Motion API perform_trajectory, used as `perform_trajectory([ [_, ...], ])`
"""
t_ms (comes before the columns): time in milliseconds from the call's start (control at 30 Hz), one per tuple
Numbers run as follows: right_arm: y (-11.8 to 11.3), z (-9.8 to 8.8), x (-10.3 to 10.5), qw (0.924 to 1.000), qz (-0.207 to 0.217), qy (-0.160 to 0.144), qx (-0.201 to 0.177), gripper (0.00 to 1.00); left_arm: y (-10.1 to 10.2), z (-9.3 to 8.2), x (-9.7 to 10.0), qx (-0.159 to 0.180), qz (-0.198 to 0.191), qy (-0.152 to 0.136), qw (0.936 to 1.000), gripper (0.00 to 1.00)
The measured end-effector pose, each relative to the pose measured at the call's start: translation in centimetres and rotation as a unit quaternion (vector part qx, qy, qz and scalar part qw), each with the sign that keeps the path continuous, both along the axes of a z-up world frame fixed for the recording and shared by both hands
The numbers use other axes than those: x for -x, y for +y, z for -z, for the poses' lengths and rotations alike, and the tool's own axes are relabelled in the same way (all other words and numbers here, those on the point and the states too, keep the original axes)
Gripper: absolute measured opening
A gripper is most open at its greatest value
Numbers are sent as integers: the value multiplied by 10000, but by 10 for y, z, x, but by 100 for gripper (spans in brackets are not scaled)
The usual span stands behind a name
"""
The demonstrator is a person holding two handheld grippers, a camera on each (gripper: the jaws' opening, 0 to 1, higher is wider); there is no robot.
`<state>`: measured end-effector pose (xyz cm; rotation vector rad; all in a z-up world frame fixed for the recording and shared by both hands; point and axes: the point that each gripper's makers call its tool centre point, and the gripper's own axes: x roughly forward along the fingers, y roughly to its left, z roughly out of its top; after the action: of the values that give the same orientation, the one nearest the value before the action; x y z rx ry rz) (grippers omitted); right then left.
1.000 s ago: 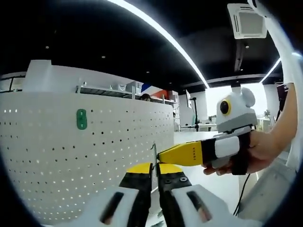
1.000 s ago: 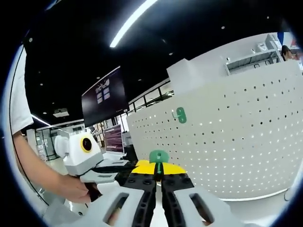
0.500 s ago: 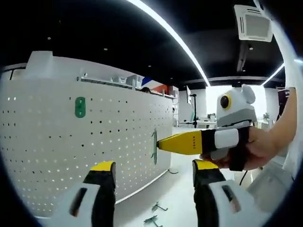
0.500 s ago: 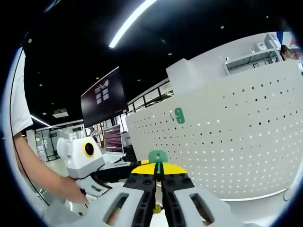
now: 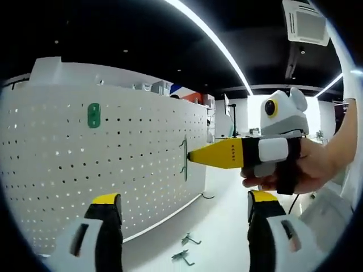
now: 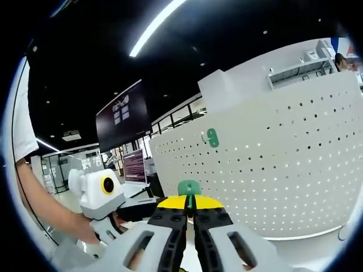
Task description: Insert the hook assembly into the mounting plate slot until the hook locks in place.
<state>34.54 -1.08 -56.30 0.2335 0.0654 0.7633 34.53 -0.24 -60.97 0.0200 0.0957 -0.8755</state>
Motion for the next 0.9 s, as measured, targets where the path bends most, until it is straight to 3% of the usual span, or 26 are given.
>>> perform_trajectory([
  [300,-9,-5,-5,9990,180,-168,376,0,14,8,5,-55,-143,-9,9999,93],
  [900,-26,-15,-18,9963,492,-291,638,1,42,17,19,80,-487,63,9988,91],
])
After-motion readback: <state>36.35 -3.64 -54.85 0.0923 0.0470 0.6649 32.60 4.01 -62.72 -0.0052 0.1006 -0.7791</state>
